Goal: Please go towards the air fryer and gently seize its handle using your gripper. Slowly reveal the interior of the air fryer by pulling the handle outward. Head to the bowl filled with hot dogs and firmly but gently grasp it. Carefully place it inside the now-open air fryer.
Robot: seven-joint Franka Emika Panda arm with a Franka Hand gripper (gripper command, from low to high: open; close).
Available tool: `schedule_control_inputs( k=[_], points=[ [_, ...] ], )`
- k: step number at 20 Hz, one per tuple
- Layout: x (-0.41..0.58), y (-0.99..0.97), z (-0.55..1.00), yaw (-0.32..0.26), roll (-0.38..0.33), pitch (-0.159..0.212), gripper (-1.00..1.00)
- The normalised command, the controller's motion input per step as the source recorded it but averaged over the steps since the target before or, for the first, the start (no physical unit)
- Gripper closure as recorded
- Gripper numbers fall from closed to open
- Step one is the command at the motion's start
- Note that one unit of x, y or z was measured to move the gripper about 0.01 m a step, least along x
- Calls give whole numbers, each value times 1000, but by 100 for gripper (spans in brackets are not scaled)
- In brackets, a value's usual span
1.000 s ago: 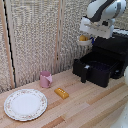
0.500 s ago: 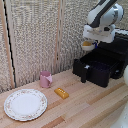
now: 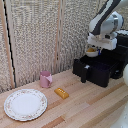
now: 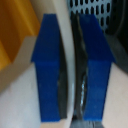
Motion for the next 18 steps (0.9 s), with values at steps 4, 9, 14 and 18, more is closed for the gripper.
schedule_control_inputs(
  k=[4, 9, 14, 18],
  points=[
    [319, -60, -289, -36, -27, 164, 100],
    [261, -60, -220, -60, -32, 199, 100],
    [254, -153, -219, -13, -35, 163, 100],
    [201, -124, -108, 0, -30, 104, -100]
  ],
)
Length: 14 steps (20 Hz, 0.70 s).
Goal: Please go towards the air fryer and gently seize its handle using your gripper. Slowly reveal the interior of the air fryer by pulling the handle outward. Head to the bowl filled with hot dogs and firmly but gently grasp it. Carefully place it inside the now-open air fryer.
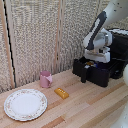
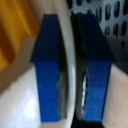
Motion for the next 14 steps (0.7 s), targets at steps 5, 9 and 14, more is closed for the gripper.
schedule_control_inputs(
  k=[5, 9, 14],
  points=[
    [23, -2, 31, 1, -14, 119, -100],
    [0, 14, 239, -7, -14, 117, -100],
    [82, 67, 678, -68, -17, 45, -100]
  ],
)
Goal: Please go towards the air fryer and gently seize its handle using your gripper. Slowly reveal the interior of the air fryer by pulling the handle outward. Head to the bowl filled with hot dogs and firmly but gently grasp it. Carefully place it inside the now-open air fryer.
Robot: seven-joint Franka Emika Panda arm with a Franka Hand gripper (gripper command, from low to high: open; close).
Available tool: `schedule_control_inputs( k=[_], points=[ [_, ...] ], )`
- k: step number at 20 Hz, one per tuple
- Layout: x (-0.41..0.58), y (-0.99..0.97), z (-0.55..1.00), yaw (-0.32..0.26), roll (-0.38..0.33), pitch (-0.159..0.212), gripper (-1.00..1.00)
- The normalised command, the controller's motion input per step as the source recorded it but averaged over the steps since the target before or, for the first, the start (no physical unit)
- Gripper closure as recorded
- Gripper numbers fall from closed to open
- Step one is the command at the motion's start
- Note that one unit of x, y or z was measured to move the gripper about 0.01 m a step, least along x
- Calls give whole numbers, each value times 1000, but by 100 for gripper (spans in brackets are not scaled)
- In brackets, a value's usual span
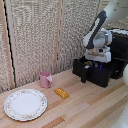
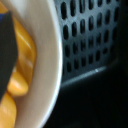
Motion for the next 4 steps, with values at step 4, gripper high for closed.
schedule_control_inputs(
  k=[4],
  points=[
    [226, 59, 936, -62, 0, -61, -100]
  ],
)
